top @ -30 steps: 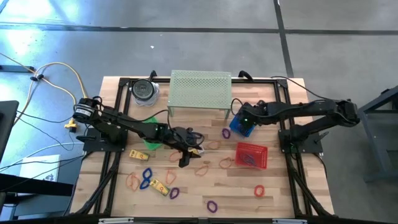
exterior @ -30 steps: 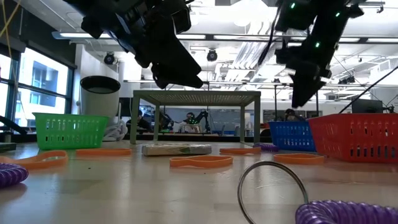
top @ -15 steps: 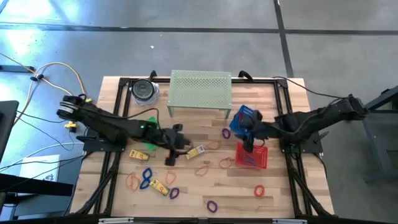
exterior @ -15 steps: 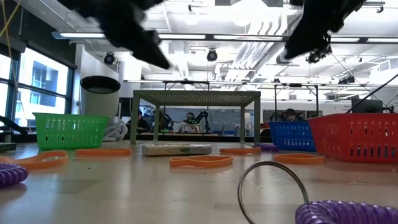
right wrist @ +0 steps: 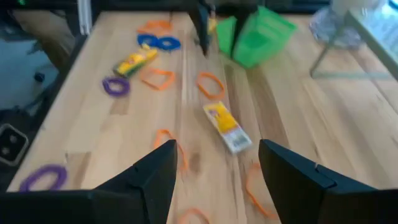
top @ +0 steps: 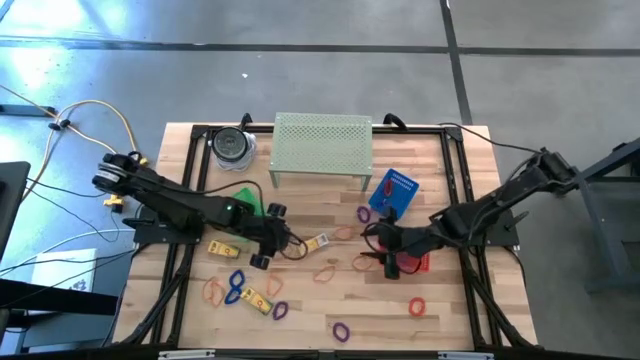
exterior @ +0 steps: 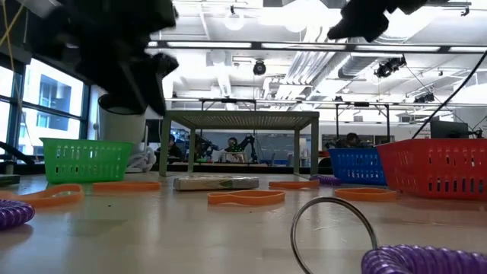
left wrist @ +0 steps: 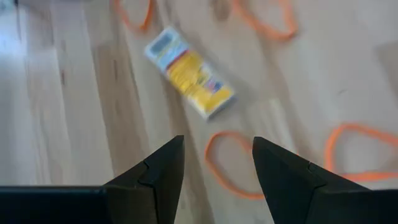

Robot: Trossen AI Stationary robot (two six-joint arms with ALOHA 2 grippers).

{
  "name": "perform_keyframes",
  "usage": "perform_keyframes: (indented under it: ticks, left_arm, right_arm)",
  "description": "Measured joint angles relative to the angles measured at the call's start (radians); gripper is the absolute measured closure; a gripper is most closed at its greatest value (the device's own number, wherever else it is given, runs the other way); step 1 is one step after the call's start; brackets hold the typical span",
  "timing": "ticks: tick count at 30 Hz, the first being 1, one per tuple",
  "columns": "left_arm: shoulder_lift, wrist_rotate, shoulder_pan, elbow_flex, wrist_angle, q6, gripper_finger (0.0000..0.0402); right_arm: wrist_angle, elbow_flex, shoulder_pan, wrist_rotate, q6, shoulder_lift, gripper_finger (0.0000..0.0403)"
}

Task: Pick & Place Office Desk Supplies
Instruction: Put the orange rubberband into the red basket

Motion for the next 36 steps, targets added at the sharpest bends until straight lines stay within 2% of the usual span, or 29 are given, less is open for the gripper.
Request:
perform_keyframes:
  ticks: [7,13,30,36]
  left_arm:
    - [0.099,0.002,0.056,0.0,-0.016,-0.053,0.022]
    - [0.157,0.11,0.063,0.0,-0.014,-0.089,0.022]
    - [0.251,0.031,0.074,0.0,-0.001,-0.138,0.022]
    - [0.262,0.028,0.077,0.003,-0.006,-0.152,0.0225]
  right_arm:
    - [0.075,0.001,-0.001,0.003,-0.014,0.054,0.0187]
    - [0.089,0.0,-0.001,0.007,-0.014,0.067,0.0187]
    - [0.102,0.0,-0.001,-0.002,-0.014,0.067,0.0187]
    - [0.103,0.0,-0.001,-0.08,-0.01,0.067,0.0188]
